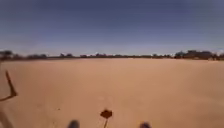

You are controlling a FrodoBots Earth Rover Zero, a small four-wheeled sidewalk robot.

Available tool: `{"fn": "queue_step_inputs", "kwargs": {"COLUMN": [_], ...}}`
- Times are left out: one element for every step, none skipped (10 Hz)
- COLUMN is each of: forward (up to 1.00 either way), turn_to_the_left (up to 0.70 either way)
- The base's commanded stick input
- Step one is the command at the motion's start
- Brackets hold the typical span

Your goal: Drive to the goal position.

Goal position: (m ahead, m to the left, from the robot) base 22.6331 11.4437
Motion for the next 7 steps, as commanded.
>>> {"fn": "queue_step_inputs", "kwargs": {"forward": [0.70, 0.70, 0.70, 0.70, 0.70, 0.70, 0.70], "turn_to_the_left": [0.00, 0.00, 0.00, 0.00, 0.00, 0.00, 0.00]}}
